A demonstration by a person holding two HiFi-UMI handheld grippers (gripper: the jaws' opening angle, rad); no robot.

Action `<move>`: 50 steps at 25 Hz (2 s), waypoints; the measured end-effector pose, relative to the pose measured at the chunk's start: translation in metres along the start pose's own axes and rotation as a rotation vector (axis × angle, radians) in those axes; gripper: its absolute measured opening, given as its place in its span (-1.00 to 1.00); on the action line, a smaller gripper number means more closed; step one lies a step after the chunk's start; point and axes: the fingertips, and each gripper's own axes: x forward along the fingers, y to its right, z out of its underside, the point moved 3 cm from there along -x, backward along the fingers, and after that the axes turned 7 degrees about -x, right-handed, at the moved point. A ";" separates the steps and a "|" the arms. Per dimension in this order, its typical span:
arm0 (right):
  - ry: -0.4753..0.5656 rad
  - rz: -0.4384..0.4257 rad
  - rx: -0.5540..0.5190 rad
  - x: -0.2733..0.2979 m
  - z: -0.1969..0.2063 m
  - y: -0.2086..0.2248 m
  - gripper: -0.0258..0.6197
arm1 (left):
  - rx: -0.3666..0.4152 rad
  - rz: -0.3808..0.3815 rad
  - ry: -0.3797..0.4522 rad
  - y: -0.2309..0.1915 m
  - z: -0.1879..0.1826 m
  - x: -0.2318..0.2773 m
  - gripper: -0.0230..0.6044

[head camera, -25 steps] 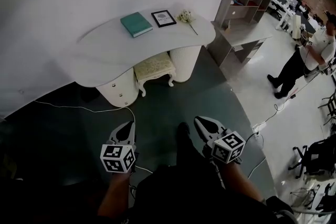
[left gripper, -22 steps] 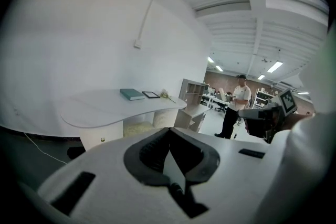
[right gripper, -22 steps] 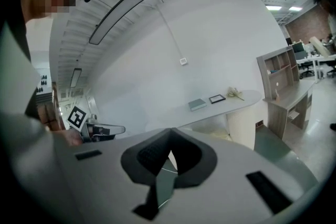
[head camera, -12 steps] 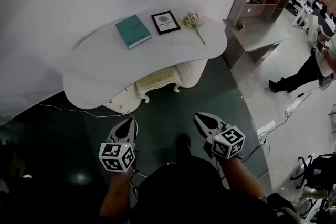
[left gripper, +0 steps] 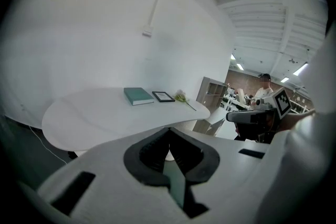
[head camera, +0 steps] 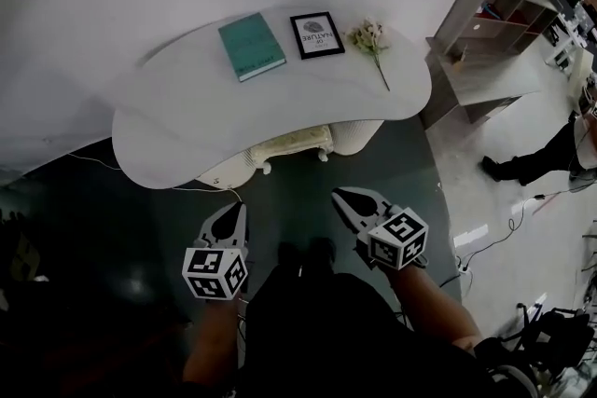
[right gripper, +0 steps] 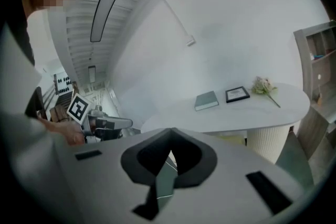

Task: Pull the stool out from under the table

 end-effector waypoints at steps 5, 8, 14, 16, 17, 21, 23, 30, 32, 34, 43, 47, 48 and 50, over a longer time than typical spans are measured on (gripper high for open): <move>-0.080 0.005 0.001 0.019 0.016 -0.005 -0.91 | -0.037 -0.006 -0.014 -0.032 0.011 0.009 -0.90; -0.143 0.005 -0.007 0.031 0.029 -0.014 -0.90 | -0.071 0.003 -0.027 -0.051 0.025 0.015 -0.90; -0.221 0.034 -0.019 0.052 0.051 -0.022 -0.90 | -0.107 0.039 -0.069 -0.077 0.057 0.022 -0.90; -0.211 0.044 -0.019 0.060 0.051 -0.021 -0.90 | -0.109 0.055 -0.082 -0.083 0.064 0.026 -0.90; -0.205 0.051 -0.020 0.063 0.051 -0.020 -0.90 | -0.104 0.063 -0.089 -0.085 0.067 0.029 -0.90; -0.209 0.076 -0.015 0.072 0.062 -0.009 -0.90 | -0.073 0.080 -0.118 -0.094 0.075 0.043 -0.90; -0.215 0.086 -0.002 0.073 0.070 0.000 -0.90 | -0.076 0.079 -0.125 -0.095 0.079 0.052 -0.90; -0.209 0.073 0.027 0.073 0.111 0.050 -0.89 | -0.078 0.055 -0.160 -0.078 0.112 0.091 -0.90; -0.216 0.061 0.026 0.074 0.128 0.067 -0.89 | -0.094 0.036 -0.166 -0.074 0.127 0.104 -0.90; -0.219 0.051 0.022 0.075 0.143 0.084 -0.88 | -0.114 0.016 -0.168 -0.072 0.141 0.116 -0.90; -0.196 0.028 0.030 0.087 0.188 0.137 -0.77 | -0.133 -0.041 -0.173 -0.075 0.180 0.162 -0.90; -0.220 0.022 0.009 0.100 0.213 0.162 -0.67 | -0.145 -0.059 -0.158 -0.085 0.195 0.190 -0.90; -0.225 0.024 0.008 0.104 0.219 0.169 -0.65 | -0.147 -0.060 -0.154 -0.088 0.198 0.198 -0.90; -0.235 0.029 0.002 0.114 0.230 0.181 -0.61 | -0.144 -0.061 -0.142 -0.095 0.203 0.214 -0.90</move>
